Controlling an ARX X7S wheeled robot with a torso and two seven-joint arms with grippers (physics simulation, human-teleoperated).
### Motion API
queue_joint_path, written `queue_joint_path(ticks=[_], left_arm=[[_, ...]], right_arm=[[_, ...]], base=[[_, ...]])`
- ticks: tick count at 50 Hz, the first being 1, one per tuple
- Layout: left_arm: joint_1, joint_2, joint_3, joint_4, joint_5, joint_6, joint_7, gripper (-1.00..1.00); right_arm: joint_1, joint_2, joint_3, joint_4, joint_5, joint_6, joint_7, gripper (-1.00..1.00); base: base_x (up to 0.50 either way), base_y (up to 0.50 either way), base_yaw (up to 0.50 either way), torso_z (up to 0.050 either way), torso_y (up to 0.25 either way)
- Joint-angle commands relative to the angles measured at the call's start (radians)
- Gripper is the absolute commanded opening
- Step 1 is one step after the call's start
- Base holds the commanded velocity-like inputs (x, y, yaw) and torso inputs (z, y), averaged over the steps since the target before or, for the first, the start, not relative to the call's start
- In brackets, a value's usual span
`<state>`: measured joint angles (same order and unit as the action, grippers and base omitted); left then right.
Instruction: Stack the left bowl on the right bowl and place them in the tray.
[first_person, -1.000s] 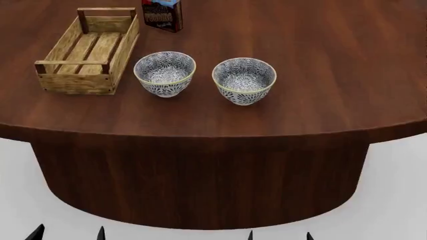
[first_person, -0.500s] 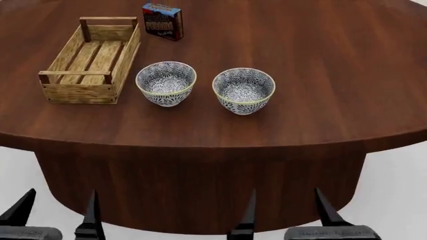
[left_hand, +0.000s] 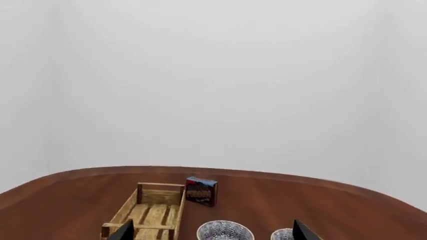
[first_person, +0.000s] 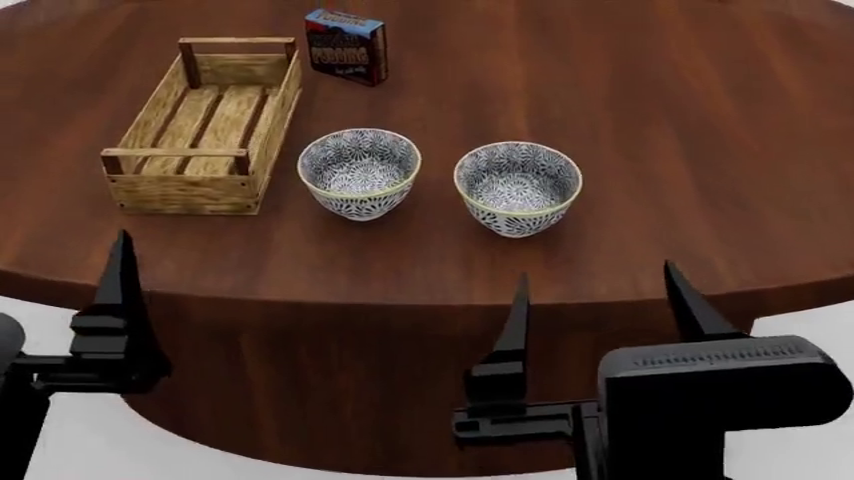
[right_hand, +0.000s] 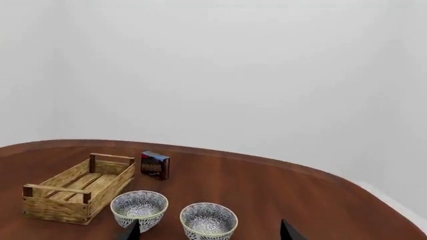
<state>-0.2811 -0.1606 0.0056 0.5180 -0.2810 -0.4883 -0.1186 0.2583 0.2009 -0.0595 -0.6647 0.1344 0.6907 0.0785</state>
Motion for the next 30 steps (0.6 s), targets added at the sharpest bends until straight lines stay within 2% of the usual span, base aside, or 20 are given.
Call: queue_joint_path(ticks=[1,3,21,30], left_arm=[[-0.022,-0.018,-0.003,0.046,-0.013,-0.05,-0.022,1.0],[-0.029,-0.021,0.006,0.044,0.005,-0.075,-0.042,1.0],[-0.025,-0.028,0.006,0.06,-0.016,-0.062,-0.05,1.0],[-0.021,-0.03,0.009,0.069,-0.026,-0.064,-0.057,1.0]], right_arm=[[0.029,0.014,-0.016,-0.055,0.009,0.072,0.008,1.0],[0.03,0.014,-0.016,-0.055,0.01,0.074,0.01,1.0],[0.03,0.031,-0.04,-0.058,0.004,0.084,0.023,1.0],[0.035,0.045,-0.065,-0.067,-0.003,0.087,0.024,1.0]], base=[[0.2,0.5,0.0,0.05,0.0],[0.2,0.5,0.0,0.034,0.0],[0.21,0.5,0.0,0.0,0.0],[0.38,0.39,0.0,0.0,0.0]])
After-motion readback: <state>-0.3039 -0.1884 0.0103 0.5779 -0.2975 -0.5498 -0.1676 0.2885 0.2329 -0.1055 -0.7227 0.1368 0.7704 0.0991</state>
